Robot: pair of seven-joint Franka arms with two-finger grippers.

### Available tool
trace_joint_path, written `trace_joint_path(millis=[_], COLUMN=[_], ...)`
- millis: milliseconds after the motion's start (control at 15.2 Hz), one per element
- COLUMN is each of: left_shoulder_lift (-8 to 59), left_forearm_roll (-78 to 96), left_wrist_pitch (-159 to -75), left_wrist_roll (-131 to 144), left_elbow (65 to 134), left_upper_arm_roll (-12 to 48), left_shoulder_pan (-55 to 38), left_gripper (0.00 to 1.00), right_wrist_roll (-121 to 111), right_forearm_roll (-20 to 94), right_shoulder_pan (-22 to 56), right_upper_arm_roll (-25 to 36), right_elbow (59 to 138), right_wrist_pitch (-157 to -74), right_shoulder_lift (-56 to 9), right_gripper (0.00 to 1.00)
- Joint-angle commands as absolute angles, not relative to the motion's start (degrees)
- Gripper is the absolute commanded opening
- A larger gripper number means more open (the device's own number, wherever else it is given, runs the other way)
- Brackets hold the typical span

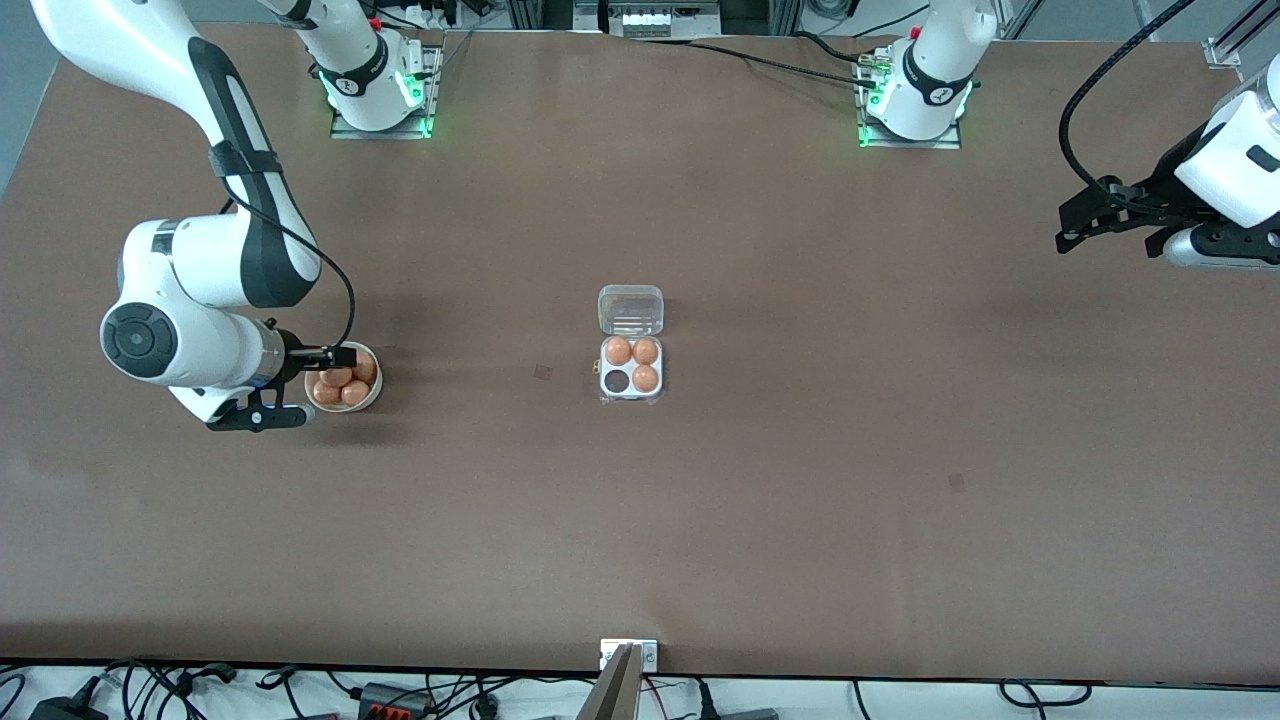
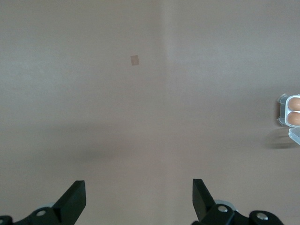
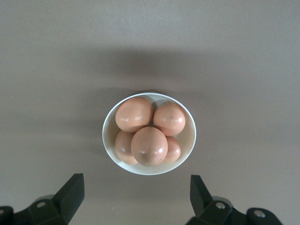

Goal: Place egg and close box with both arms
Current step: 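Move the right gripper over the white bowl and grasp a brown egg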

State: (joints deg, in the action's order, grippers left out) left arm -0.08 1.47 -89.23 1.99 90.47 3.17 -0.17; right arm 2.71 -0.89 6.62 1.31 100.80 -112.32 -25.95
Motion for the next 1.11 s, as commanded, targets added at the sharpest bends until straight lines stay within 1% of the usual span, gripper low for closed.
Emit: trace_joint_path(millis=[0,328,590,656,918,1049], left_shoulder_lift=[0.88,0.88,0.88,0.88,1.32,2.02], left_forearm_roll=[1.67,1.67,1.67,1.67,1.67,1.58], left_wrist_pitch=[-87.8,-87.8,-87.8,-87.8,-88.06,-88.59], left_wrist_roll=[2.29,2.29,2.37,2.37,2.37,2.37], left_elbow=[88.51,88.51,88.51,88.51,88.59,88.51], left_upper_arm_roll=[3.16,3.16,3.16,3.16,3.16,3.16], left_shoulder_pan=[-0.35,-0.26,-0.44,-0.44,-0.44,-0.44], left_gripper=[1.0,1.0,1.0,1.0,1.0,1.0], right_wrist_roll=[4.31,4.39,4.39,4.31,3.61,3.86], right_forearm_roll=[-1.5,-0.88,-0.7,-0.7,-0.79,-0.79], right_shoulder_pan=[6.16,5.98,5.89,5.89,5.45,5.8], right_upper_arm_roll=[1.49,1.49,1.49,1.49,1.49,1.49], right_elbow=[100.55,100.55,100.63,100.63,101.08,100.64], right_wrist_pitch=[-113.37,-116.71,-116.11,-116.02,-115.05,-114.96], right_shoulder_lift=[-27.68,-31.19,-31.73,-31.73,-31.73,-31.73], right_gripper=[1.0,1.0,1.0,0.94,0.56,0.25])
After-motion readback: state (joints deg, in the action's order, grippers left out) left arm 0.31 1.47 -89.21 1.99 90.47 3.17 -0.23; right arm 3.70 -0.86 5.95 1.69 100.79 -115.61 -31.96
